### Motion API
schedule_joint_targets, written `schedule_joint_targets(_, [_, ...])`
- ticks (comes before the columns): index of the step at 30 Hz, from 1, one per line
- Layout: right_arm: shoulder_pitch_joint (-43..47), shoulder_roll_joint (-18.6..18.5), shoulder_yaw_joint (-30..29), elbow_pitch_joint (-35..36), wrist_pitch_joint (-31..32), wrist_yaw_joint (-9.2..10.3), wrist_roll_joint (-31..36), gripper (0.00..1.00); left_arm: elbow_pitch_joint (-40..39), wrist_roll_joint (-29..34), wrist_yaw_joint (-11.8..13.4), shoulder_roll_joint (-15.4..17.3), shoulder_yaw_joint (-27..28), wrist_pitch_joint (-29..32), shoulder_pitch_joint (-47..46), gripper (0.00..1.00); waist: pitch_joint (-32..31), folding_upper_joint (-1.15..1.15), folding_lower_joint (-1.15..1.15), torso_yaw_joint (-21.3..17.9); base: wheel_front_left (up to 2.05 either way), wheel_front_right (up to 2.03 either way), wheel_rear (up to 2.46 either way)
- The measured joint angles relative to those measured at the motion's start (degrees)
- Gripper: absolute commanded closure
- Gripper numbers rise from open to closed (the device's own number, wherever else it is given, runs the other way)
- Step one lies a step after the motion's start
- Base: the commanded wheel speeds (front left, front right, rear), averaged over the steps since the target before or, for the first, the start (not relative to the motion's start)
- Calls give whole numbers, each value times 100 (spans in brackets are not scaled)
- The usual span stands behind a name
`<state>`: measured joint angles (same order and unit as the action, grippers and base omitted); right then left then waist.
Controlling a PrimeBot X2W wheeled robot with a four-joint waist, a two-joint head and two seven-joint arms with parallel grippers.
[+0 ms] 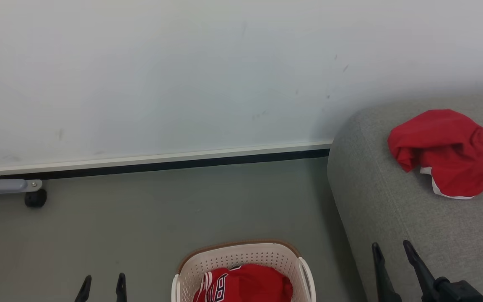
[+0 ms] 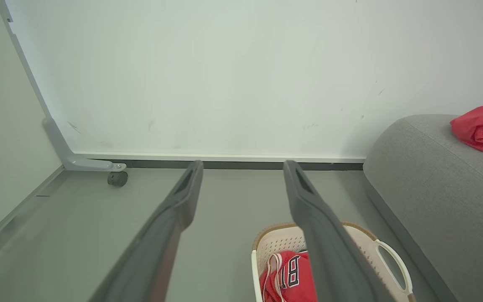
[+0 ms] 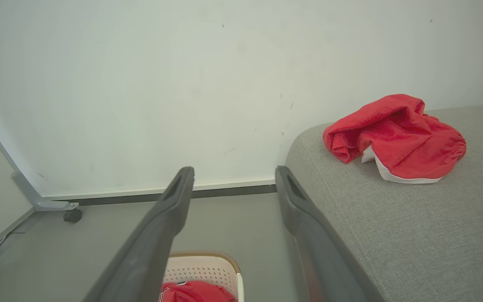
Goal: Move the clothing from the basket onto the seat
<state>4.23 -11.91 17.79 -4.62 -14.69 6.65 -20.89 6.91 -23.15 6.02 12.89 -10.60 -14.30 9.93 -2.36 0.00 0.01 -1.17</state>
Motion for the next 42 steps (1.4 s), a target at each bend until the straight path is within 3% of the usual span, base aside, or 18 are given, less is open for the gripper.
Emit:
schedule_joint_targets(18, [-701, -137, -413, 374, -1, 24, 108, 0, 191, 359, -305, -48, -603, 163, -1044, 0, 803, 1, 0, -105, 0, 0, 0])
schedule_joint_targets(31, [-1439, -214, -519, 604, 11, 41, 219, 0, 1204, 641, -471, -460, -1200, 595, -1934, 0, 1718, 1, 1, -426, 0, 0, 0])
schedule_joint_targets(42, [-1868, -177, -560, 756, 49, 41, 224, 0, 1957, 715, -550, -672, -1378, 877, -2592, 0, 2534, 1, 1, -744, 0, 0, 0])
